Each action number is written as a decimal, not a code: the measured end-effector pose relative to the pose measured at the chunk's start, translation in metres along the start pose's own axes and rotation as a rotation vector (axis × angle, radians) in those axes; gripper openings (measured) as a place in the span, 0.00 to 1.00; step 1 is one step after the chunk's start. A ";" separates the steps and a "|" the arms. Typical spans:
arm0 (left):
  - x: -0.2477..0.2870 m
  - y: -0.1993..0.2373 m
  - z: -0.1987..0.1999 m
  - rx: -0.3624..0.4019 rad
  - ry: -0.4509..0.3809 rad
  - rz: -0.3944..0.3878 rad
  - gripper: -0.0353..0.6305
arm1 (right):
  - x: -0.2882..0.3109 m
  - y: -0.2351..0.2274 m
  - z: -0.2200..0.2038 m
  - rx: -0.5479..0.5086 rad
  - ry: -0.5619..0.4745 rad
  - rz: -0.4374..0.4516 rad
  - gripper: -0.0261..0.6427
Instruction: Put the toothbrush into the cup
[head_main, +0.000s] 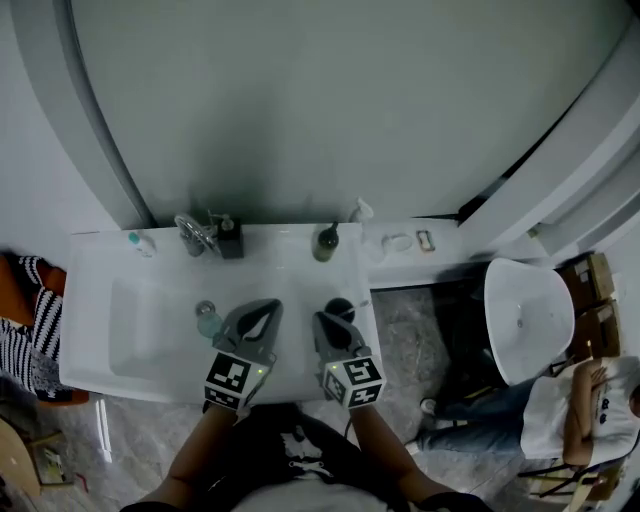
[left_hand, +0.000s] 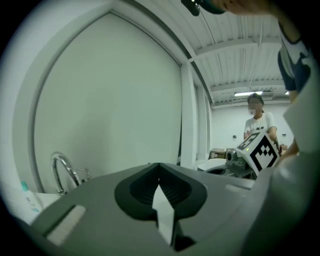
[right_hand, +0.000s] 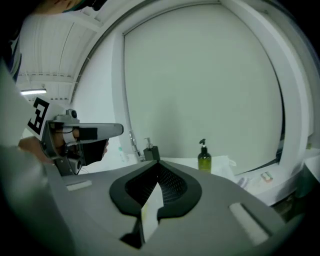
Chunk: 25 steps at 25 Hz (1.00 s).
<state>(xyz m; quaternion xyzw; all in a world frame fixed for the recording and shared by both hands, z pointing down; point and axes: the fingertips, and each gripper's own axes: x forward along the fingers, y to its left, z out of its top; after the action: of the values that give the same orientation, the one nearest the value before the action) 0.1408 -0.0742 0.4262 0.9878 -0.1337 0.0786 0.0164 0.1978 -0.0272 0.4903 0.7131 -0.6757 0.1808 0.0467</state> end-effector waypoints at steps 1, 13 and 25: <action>-0.010 0.010 0.000 0.022 -0.004 0.028 0.05 | 0.008 0.011 -0.004 -0.006 0.018 0.036 0.04; -0.126 0.090 -0.033 0.094 0.046 0.306 0.05 | 0.086 0.123 -0.035 -0.054 0.179 0.334 0.04; -0.171 0.120 -0.088 -0.093 0.053 0.451 0.05 | 0.144 0.147 -0.122 -0.056 0.479 0.356 0.04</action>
<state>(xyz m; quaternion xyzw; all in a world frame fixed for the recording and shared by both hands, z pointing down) -0.0673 -0.1407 0.4871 0.9287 -0.3540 0.0997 0.0476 0.0329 -0.1374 0.6234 0.5188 -0.7646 0.3308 0.1920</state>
